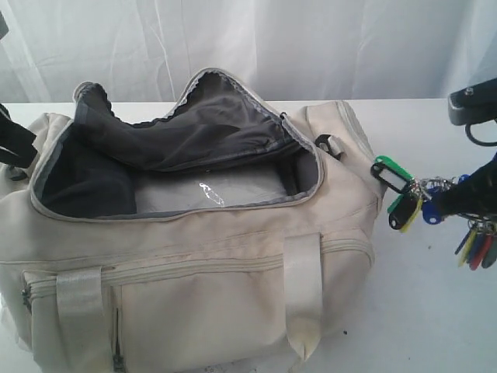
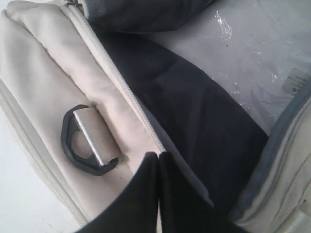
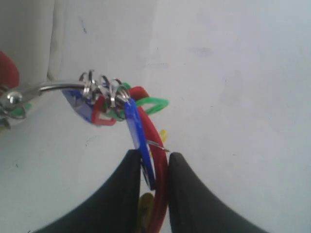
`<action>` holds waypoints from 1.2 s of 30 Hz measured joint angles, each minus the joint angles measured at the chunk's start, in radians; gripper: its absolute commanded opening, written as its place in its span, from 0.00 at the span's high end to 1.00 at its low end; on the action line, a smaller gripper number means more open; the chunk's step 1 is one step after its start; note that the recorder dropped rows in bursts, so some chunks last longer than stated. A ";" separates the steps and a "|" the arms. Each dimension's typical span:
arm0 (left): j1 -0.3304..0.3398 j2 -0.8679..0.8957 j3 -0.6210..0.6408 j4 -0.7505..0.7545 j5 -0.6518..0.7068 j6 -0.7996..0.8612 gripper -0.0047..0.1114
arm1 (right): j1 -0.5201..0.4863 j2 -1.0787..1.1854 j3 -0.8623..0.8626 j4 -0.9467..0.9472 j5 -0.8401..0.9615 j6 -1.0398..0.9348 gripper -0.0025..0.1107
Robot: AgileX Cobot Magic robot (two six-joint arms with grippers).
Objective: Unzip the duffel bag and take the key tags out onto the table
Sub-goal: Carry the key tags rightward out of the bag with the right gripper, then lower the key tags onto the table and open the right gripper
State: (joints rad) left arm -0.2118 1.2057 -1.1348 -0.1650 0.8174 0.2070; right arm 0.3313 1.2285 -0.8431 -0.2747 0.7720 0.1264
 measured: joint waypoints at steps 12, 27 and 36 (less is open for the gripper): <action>0.000 0.000 0.000 -0.001 0.000 0.000 0.96 | -0.024 -0.127 0.048 -0.045 -0.173 0.120 0.98; 0.000 0.000 0.000 -0.002 0.000 0.000 0.96 | -0.024 0.065 0.143 -0.172 -0.350 0.327 0.98; 0.000 0.000 0.000 -0.016 0.000 0.011 0.96 | -0.024 0.357 0.143 -0.165 -0.566 0.375 0.79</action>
State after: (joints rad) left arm -0.2118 1.2057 -1.1348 -0.1805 0.8174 0.2183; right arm 0.3073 1.5852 -0.7002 -0.4399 0.2056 0.5011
